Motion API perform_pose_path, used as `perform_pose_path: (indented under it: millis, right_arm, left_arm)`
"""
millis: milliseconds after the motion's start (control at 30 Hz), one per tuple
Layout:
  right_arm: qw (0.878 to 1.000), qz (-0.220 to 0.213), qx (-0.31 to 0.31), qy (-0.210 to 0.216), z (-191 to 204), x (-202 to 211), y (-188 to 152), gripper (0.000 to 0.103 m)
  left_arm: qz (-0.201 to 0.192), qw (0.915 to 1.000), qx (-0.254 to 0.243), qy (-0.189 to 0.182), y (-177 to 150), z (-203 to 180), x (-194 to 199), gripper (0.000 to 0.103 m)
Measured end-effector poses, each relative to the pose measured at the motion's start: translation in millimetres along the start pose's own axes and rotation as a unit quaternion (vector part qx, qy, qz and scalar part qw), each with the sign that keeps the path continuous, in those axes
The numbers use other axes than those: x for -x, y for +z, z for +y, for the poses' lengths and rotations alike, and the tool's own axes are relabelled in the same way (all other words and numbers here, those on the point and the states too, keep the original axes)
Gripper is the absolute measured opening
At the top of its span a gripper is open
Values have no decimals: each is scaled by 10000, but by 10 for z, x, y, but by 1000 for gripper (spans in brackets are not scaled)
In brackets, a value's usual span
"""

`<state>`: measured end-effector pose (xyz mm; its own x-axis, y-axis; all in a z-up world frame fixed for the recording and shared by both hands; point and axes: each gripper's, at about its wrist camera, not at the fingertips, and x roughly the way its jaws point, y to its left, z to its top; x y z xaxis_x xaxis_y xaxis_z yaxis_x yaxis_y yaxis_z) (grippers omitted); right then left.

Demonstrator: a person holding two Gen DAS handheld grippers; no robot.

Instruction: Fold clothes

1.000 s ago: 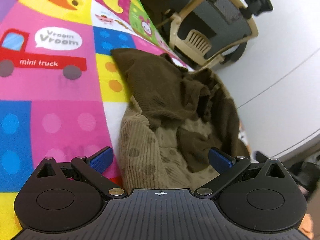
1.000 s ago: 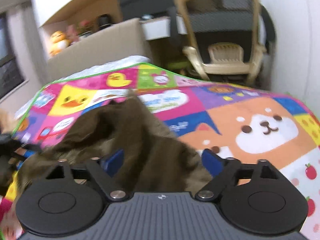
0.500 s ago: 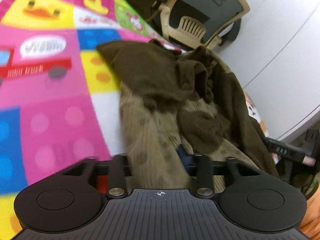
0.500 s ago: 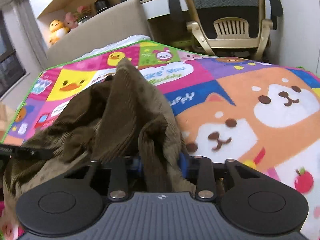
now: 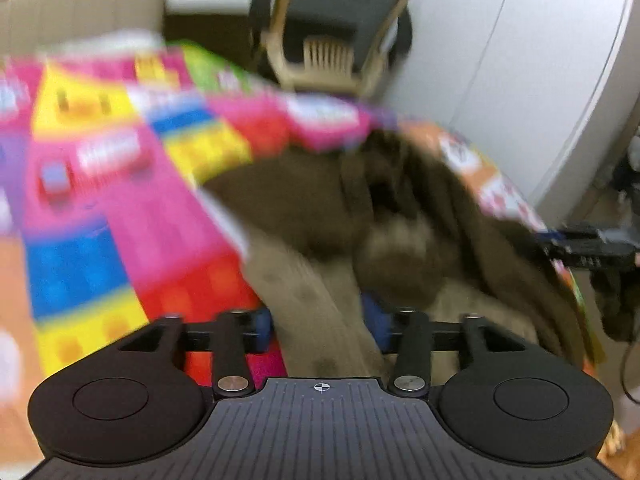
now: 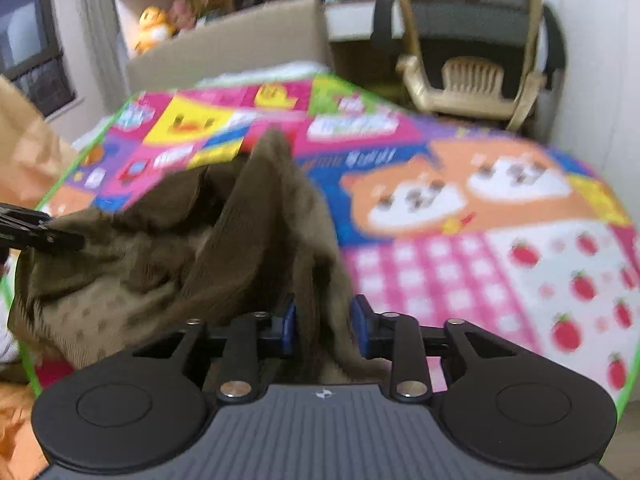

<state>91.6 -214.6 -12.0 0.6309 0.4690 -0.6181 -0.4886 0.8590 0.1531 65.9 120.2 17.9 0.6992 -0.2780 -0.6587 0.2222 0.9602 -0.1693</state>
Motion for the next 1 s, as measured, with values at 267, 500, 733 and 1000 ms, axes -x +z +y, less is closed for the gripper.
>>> perform_pose_path:
  millis: [267, 500, 733, 1000]
  right_arm:
    - [9976, 91, 331, 594, 355, 69, 100, 74]
    - [9933, 709, -75, 907, 456, -46, -54, 74]
    - [9900, 913, 795, 727, 773, -264, -87, 14]
    - [9677, 43, 2057, -1455, 399, -347, 584, 5]
  left_arm:
    - [-117, 9883, -1495, 274, 350, -600, -699, 91]
    - [123, 9699, -2380, 491, 475, -899, -1491, 41]
    - [-915, 9808, -1233, 1204, 812, -43, -982, 8]
    - [-990, 9747, 10, 2006, 718, 1007, -687, 7]
